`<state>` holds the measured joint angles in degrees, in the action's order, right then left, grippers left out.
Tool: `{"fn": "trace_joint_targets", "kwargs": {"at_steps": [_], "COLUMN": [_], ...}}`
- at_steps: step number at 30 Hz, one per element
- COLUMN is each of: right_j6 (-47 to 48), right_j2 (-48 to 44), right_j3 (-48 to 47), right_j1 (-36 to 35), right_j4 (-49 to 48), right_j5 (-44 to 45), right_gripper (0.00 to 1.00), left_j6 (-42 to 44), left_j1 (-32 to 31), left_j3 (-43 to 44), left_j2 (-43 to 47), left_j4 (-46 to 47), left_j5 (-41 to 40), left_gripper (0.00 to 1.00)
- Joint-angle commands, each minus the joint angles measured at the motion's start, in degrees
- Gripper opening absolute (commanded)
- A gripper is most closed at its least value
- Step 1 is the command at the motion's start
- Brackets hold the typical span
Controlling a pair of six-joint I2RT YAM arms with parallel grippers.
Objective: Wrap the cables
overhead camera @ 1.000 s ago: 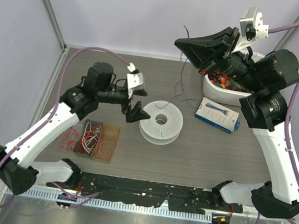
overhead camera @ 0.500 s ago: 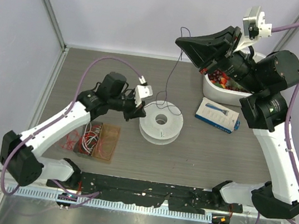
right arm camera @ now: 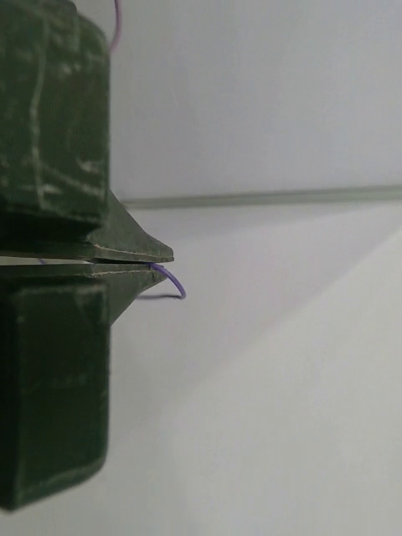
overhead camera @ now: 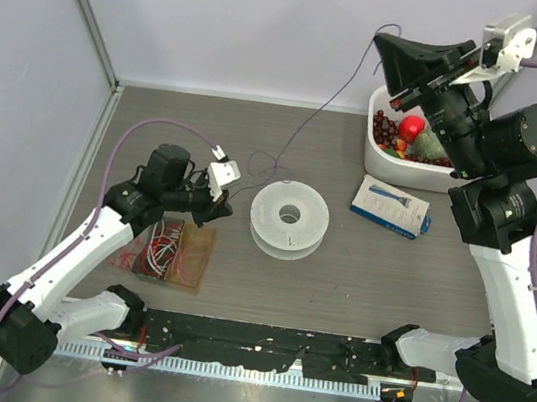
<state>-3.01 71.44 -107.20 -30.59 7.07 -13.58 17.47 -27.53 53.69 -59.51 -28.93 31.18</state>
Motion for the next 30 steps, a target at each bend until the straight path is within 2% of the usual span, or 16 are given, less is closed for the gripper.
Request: {"fn": "trace_joint_targets", "kwargs": {"at_steps": [1,6,13,21,30], "right_j6": [10.6,18.5,28.8,34.2,35.9], "right_j2": [-2.3,-3.0,-3.6,-5.3,-6.0], "right_j3": [-2.8,-2.6,-2.8,-1.5,-1.0], "right_j1": [1.0,1.9,2.6,2.8,2.9], "right_j4": [-1.3,-4.6,-11.4,-13.2,-14.2], "right_j5": [17.3,27.6,36.3,38.9,39.2], "right_gripper": [0.01,0.01,0.01,0.01,0.01], "left_j6": [2.7,5.1,5.7,3.4,4.0], "left_j1": [4.5,10.1,18.5,30.9,36.0], "left_j3": [-1.7,-1.7,-0.3,2.5,5.4], "left_j2": [2.8,3.1,0.3,-5.9,-10.4], "left_j4": [-2.4,-3.9,-4.2,-1.7,-1.1], "left_j5": [1.3,3.0,5.1,7.8,7.8], "left_gripper": [0.0,0.0,0.0,0.0,0.0]}}
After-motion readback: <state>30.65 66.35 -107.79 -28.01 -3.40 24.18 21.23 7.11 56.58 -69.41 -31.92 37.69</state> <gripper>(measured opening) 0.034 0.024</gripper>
